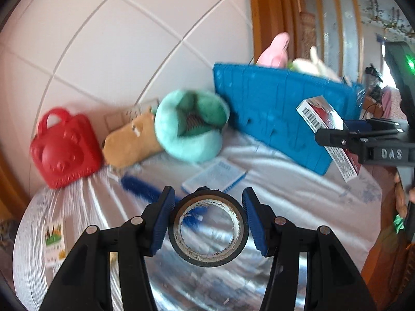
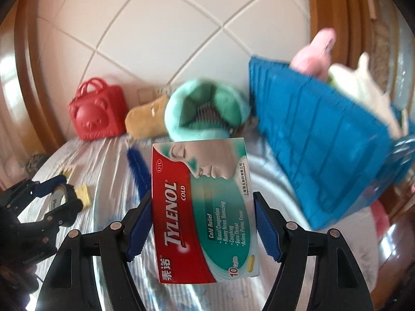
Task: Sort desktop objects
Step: 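Carry the tape roll and Tylenol box over the blue crate and release both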
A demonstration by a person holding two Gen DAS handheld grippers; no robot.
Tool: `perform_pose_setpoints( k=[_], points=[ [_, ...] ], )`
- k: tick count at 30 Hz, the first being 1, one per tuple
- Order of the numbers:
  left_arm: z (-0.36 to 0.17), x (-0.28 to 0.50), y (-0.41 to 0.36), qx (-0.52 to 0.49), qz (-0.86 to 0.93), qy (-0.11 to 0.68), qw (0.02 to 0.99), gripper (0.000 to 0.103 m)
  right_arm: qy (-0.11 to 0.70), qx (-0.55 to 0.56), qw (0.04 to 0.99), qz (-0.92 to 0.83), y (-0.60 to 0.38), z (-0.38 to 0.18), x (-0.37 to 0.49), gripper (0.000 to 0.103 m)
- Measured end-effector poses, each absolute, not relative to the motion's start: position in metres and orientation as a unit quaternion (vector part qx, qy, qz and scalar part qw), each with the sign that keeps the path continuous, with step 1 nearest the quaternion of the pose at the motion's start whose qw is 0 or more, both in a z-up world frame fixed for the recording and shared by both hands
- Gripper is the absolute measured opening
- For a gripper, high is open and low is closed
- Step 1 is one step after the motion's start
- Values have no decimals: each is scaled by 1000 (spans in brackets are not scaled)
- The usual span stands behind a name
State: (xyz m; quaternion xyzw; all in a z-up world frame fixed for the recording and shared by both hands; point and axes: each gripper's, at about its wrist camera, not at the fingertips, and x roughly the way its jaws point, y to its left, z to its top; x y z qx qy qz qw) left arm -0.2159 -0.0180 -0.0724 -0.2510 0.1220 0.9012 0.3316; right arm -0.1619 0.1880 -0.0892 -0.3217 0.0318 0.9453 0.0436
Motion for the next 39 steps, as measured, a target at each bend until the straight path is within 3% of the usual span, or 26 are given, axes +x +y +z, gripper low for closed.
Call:
perform_pose_setpoints(
  k=[15, 39],
  points=[
    [8, -193, 52, -153, 890, 112, 414, 53, 19, -241, 128, 962, 215, -11, -101, 72],
    [58, -185, 261, -97, 909, 115, 389, 53, 0, -178, 148, 973, 429, 62, -97, 72]
  ],
)
